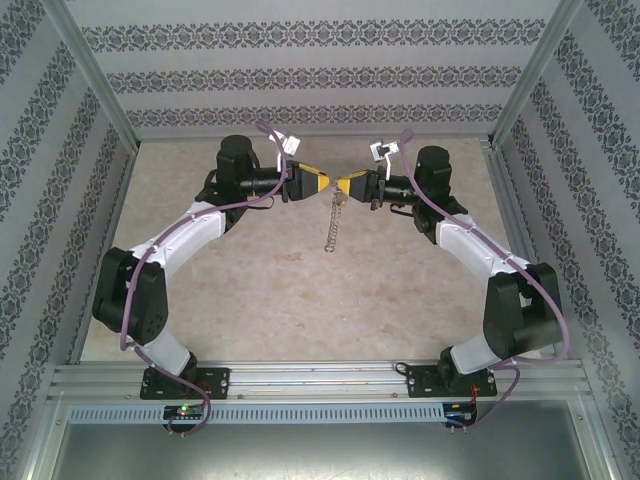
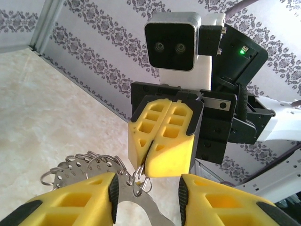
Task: Put the keys on the keyring
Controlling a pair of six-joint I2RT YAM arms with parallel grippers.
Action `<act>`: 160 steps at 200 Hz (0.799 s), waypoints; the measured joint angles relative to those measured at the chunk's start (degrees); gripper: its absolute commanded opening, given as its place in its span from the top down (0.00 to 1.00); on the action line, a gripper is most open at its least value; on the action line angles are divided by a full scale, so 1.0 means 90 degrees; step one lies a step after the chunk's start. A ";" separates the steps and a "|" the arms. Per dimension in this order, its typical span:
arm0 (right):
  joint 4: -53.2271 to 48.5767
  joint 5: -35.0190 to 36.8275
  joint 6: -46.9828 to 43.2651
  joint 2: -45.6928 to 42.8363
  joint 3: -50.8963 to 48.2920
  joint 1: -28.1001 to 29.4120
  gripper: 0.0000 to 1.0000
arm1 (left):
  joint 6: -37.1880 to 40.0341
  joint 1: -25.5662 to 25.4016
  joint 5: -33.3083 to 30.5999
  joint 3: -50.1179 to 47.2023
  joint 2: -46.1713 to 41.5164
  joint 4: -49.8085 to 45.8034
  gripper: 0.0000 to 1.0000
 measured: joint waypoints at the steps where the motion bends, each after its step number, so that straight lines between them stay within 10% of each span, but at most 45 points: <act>1: -0.0002 -0.0005 -0.0002 0.0000 0.0002 0.0000 1.00 | -0.0002 0.0000 0.0010 0.0002 0.0005 -0.0002 0.62; 160: 0.0051 -0.0034 0.0017 0.0044 0.0007 0.0002 1.00 | -0.0219 -0.0197 0.0423 0.0182 0.0372 0.0073 0.67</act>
